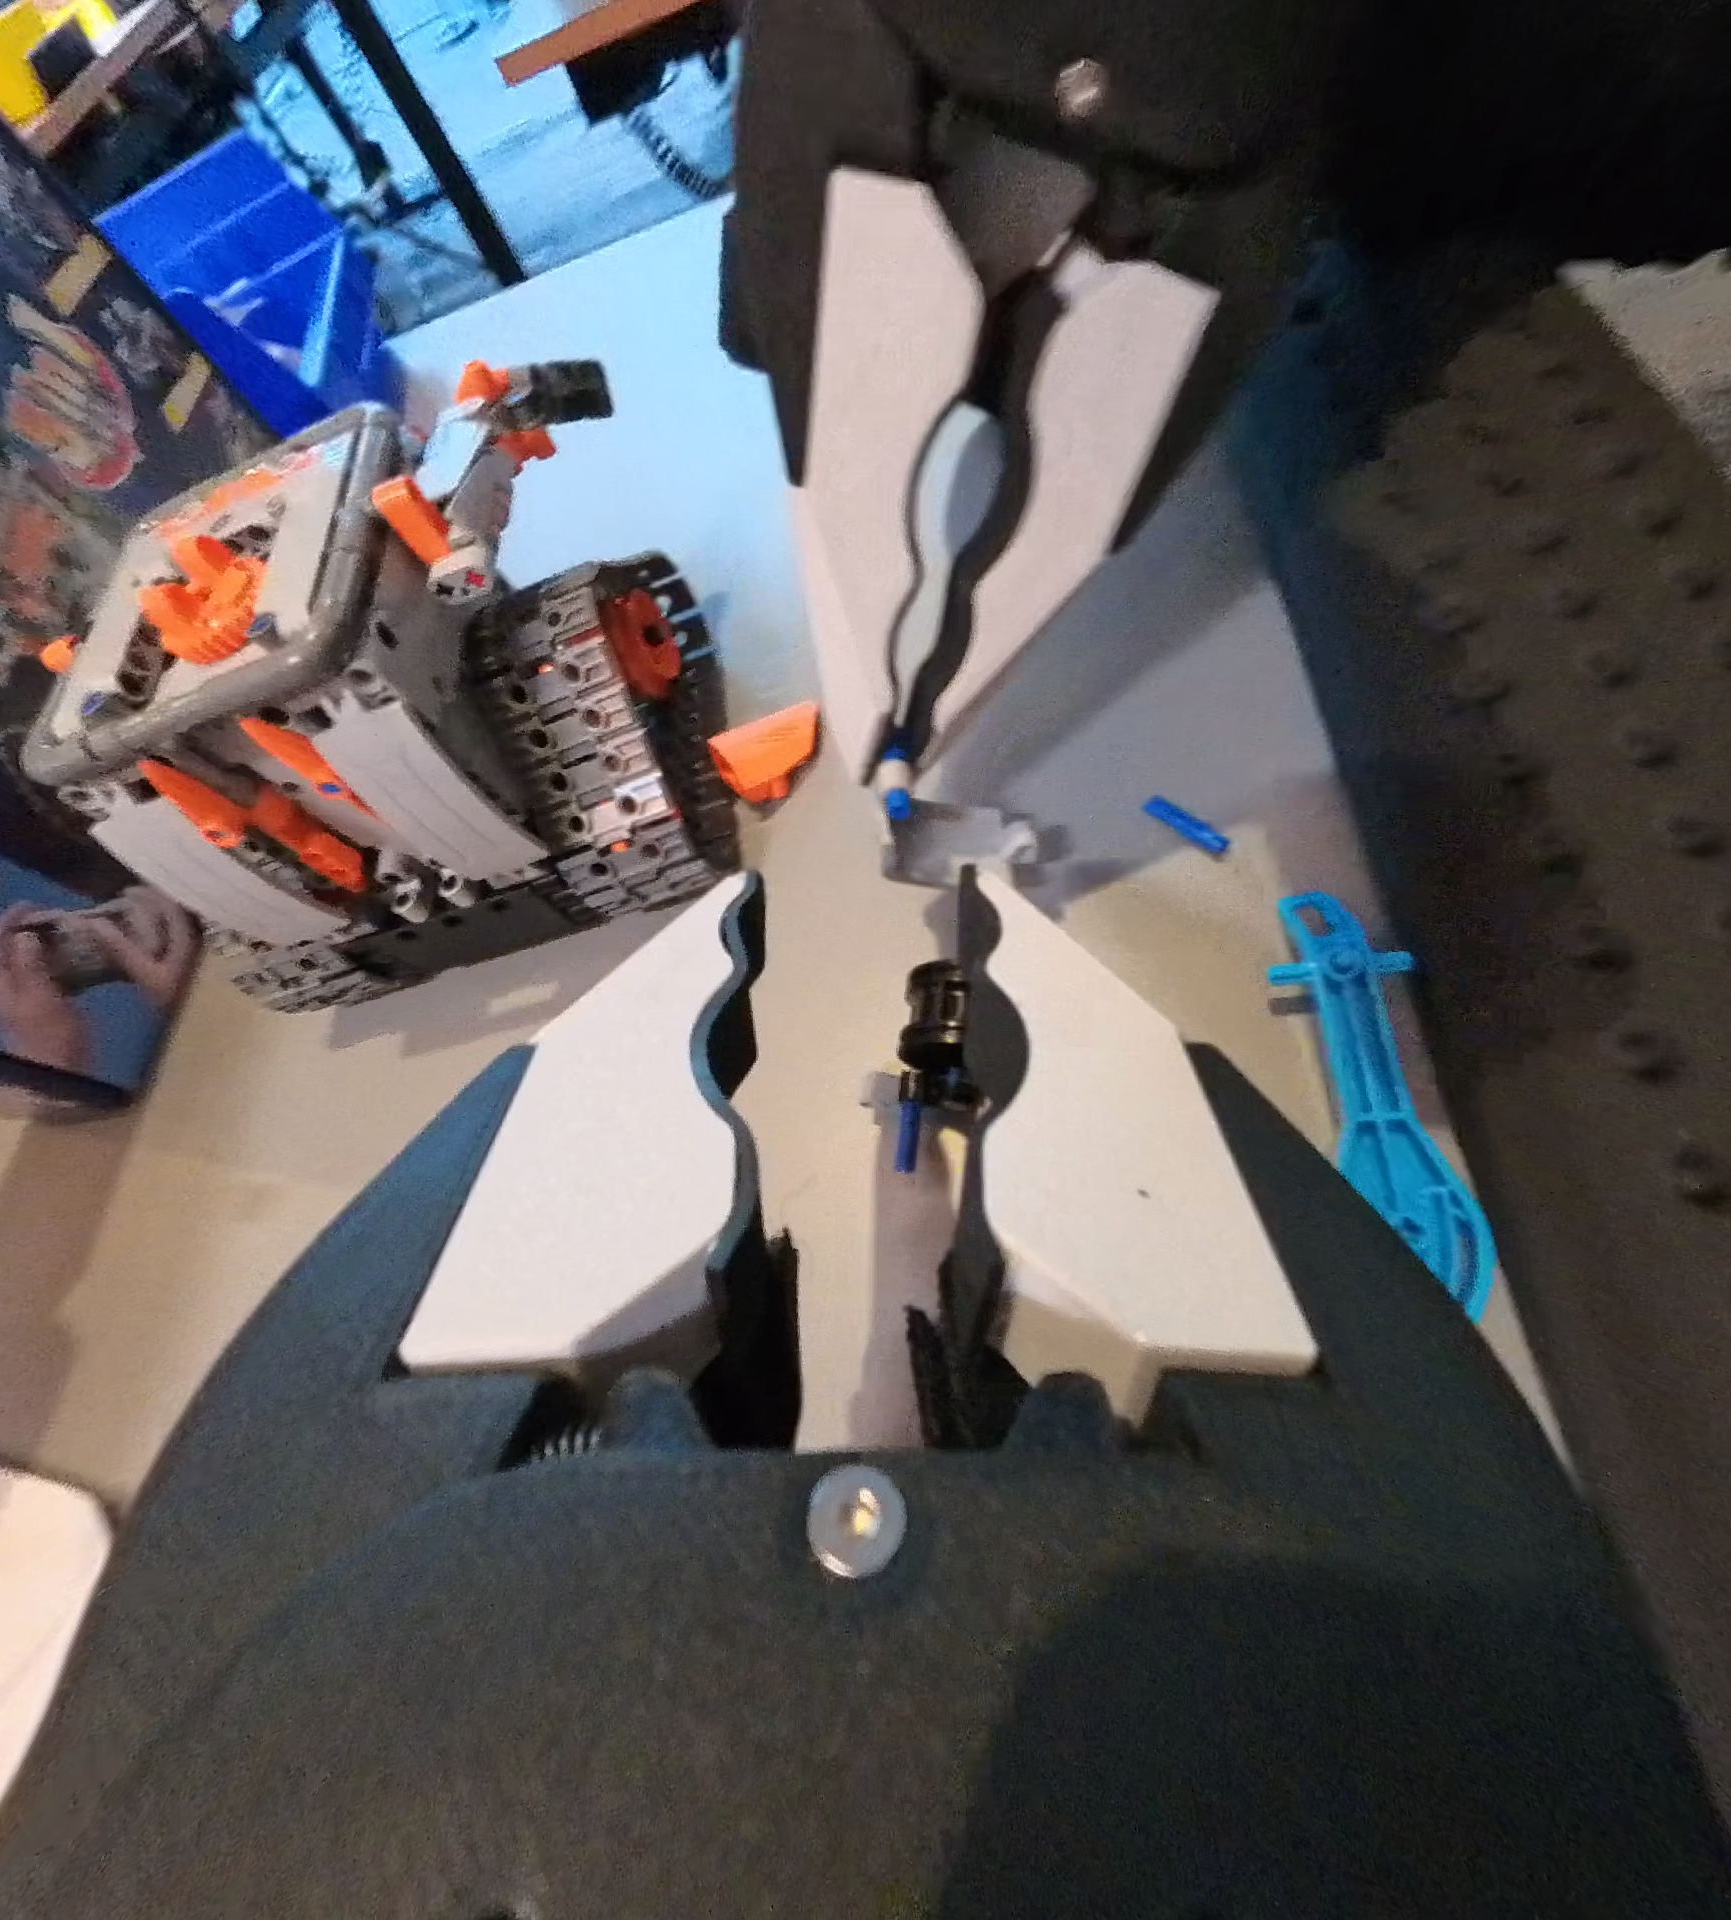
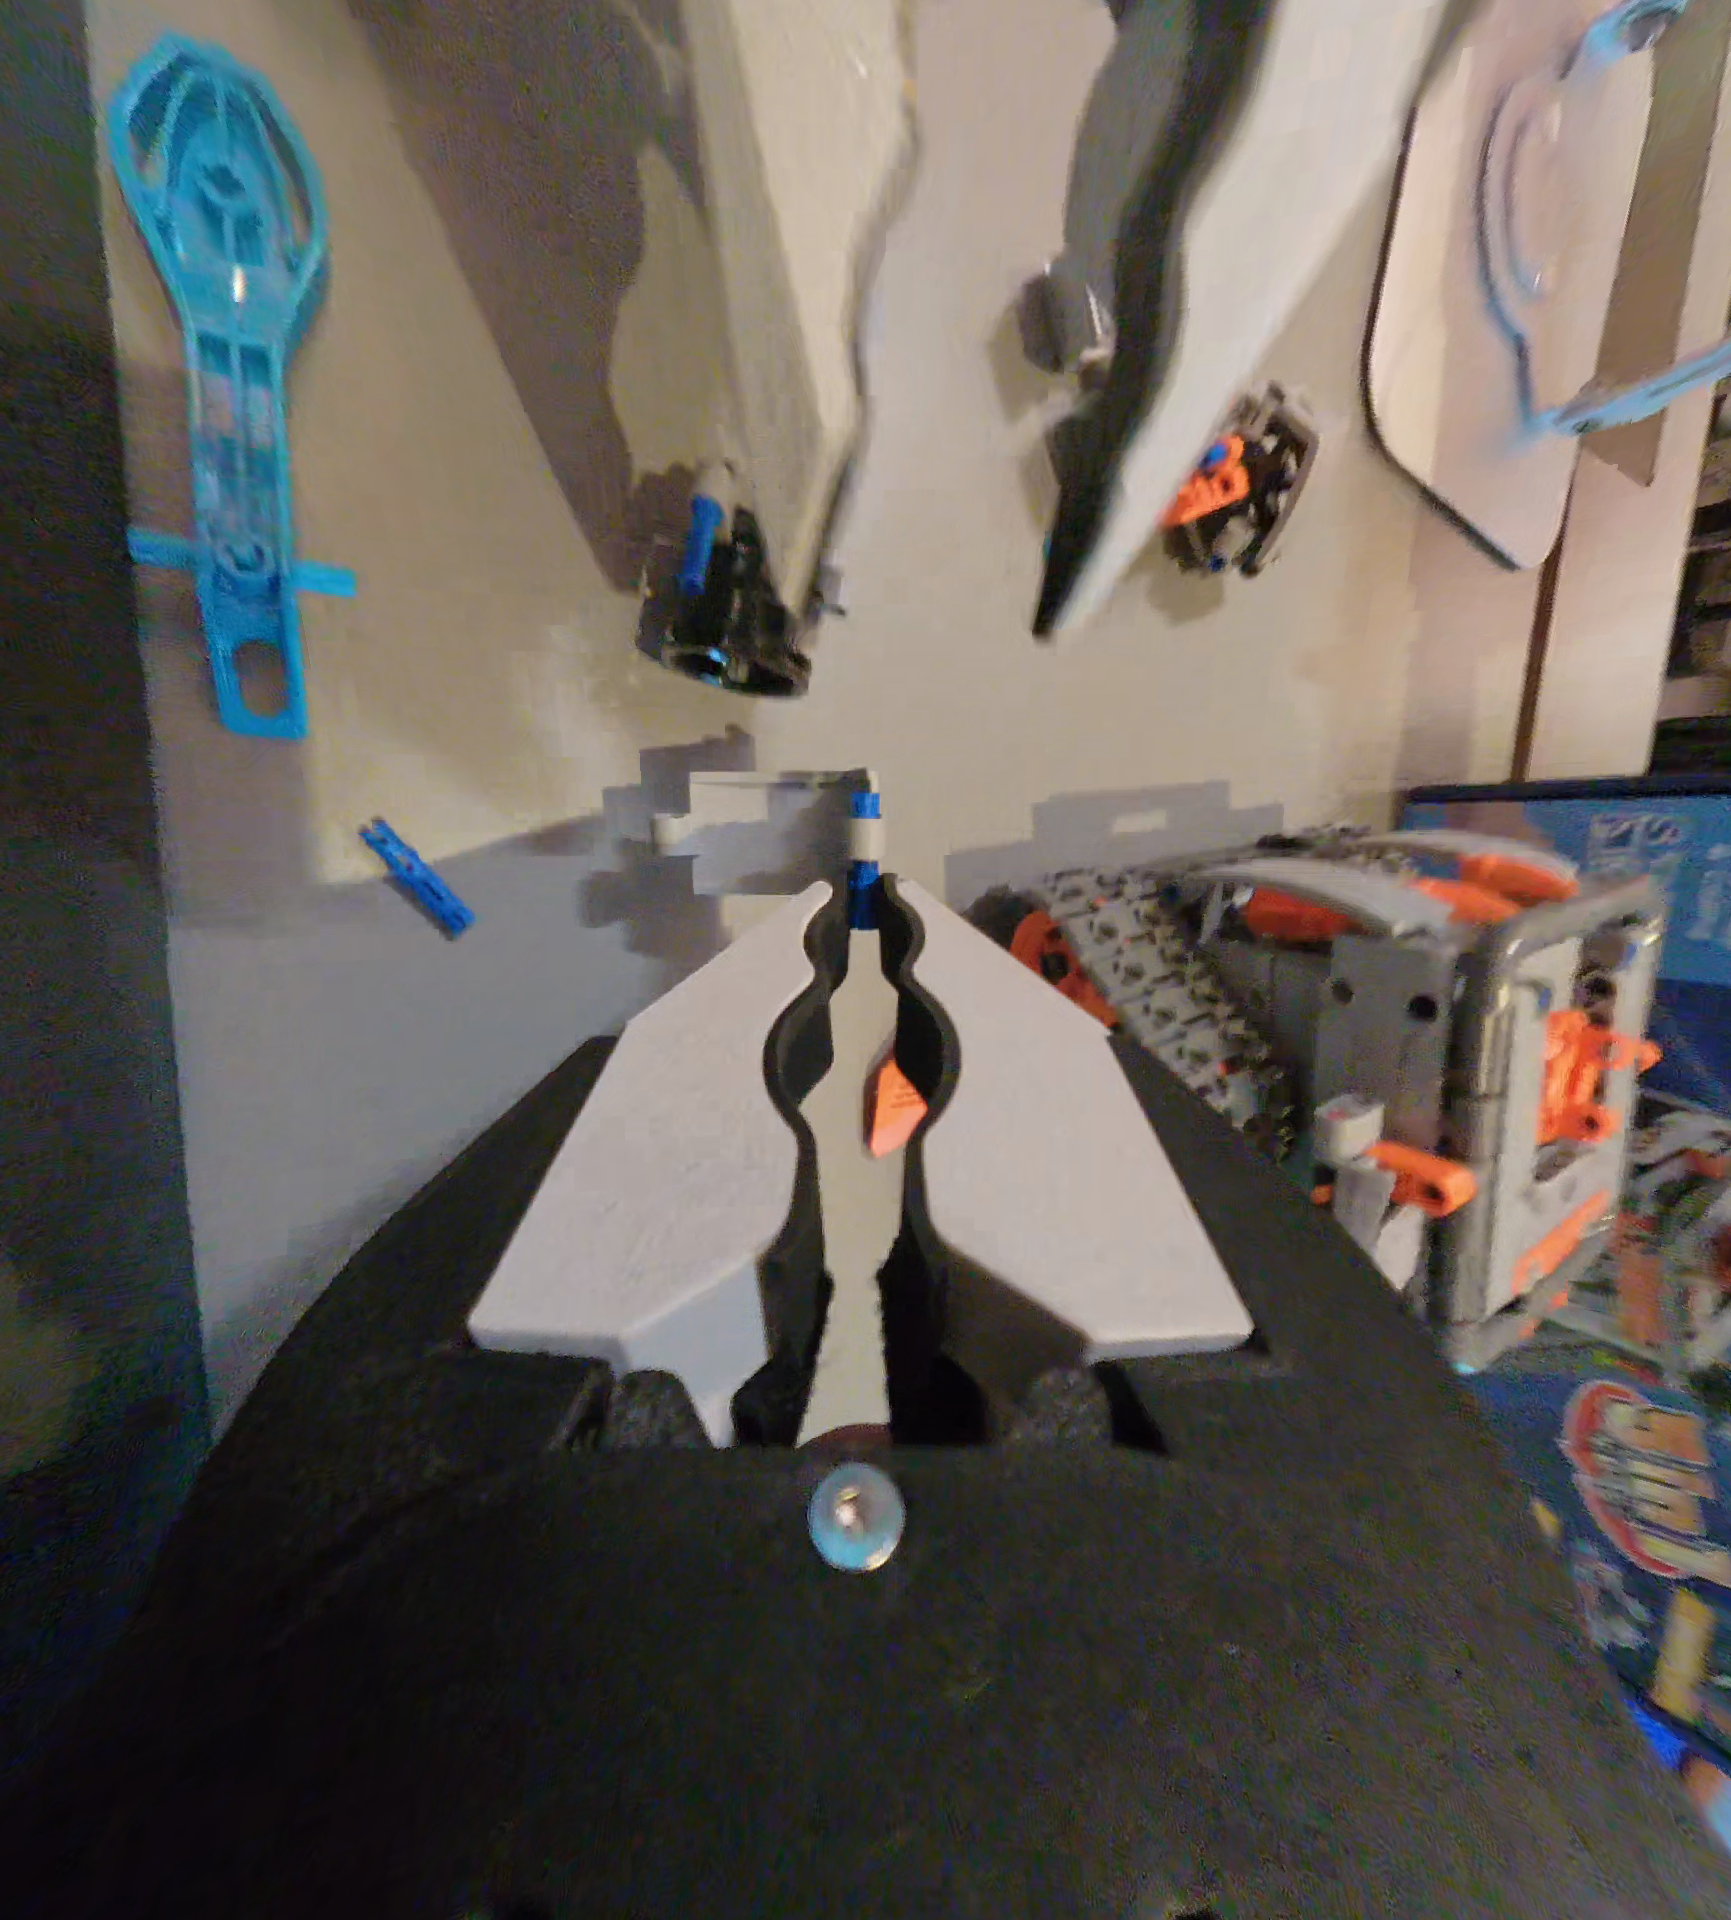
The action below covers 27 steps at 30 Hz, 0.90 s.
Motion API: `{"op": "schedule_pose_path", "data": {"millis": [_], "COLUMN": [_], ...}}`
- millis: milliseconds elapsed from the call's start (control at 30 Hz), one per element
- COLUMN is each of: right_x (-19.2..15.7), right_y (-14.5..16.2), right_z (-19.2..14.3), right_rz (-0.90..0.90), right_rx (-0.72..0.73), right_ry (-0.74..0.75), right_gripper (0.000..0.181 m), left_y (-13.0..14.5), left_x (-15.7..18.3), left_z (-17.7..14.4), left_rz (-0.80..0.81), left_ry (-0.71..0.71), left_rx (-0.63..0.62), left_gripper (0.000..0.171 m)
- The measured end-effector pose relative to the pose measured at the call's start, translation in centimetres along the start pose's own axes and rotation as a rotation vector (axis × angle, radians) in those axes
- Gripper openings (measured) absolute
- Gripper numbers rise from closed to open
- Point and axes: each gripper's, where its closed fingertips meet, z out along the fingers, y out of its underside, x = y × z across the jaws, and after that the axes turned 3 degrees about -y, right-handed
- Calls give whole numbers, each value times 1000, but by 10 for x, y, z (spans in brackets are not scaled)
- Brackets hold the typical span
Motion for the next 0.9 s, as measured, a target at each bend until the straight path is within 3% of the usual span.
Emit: {"op": "schedule_pose_path", "data": {"millis": [167,300,433,500,600,667,733,900], "right_x": [8,11,30,39,43,34,29,4], "right_y": [-30,-49,-67,-71,-78,-87,-93,-106], "right_z": [-16,-27,-49,-60,-76,-86,-91,-90], "right_rz": [-35,-40,118,239,467,580,638,607], "right_rx": [14,81,328,478,743,899,991,1045], "right_ry": [80,115,116,62,-165,-432,-611,-839], "right_gripper": [1,3,8,21,26,31,46,29], "left_y": [3,-9,-30,-40,-54,-63,-66,-75], "left_x": [10,7,-6,-10,-14,-11,-4,13], "left_z": [6,-1,-21,-31,-49,-57,-59,-64], "left_rz": [101,75,-75,-137,-136,-69,55,335], "left_ry": [-15,-30,-1,35,52,50,11,-87], "left_rx": [-45,30,201,293,417,452,427,372], "left_gripper": [13,6,6,6,6,6,6,5]}}
